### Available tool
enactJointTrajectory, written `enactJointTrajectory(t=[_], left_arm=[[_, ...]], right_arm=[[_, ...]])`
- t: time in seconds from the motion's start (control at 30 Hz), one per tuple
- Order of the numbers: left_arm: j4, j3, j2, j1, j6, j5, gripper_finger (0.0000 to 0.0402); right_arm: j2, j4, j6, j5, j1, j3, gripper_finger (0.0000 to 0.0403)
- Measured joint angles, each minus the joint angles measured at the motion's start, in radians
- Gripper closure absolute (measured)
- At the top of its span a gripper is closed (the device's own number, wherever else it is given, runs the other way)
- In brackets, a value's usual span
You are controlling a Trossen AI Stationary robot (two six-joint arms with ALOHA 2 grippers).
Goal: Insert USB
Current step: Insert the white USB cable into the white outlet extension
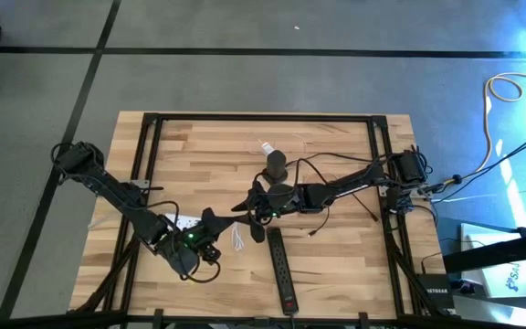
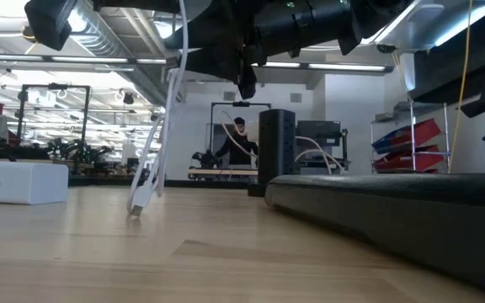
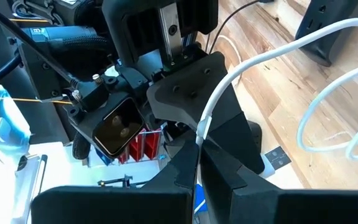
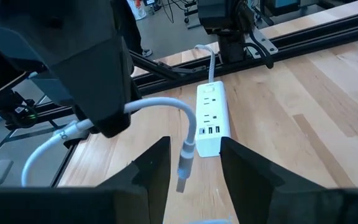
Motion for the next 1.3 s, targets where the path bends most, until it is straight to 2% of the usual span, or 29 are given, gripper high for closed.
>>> enactJointTrajectory(t=[0.57, 0.87, 1.3], left_arm=[[0.003, 0.0, 0.0, 0.012, 0.008, 0.0, 0.0401], [0.003, 0.0, 0.0, 0.026, 0.015, 0.0, 0.0401], [0.003, 0.0, 0.0, 0.026, 0.016, 0.0, 0.0402]], right_arm=[[0.0, 0.001, 0.006, -0.01, 0.0, 0.0, 0.0379], [0.0, 0.001, -0.017, -0.019, 0.0, 0.0, 0.0355], [0.0, 0.001, -0.012, -0.019, 0.0, 0.0, 0.0348]])
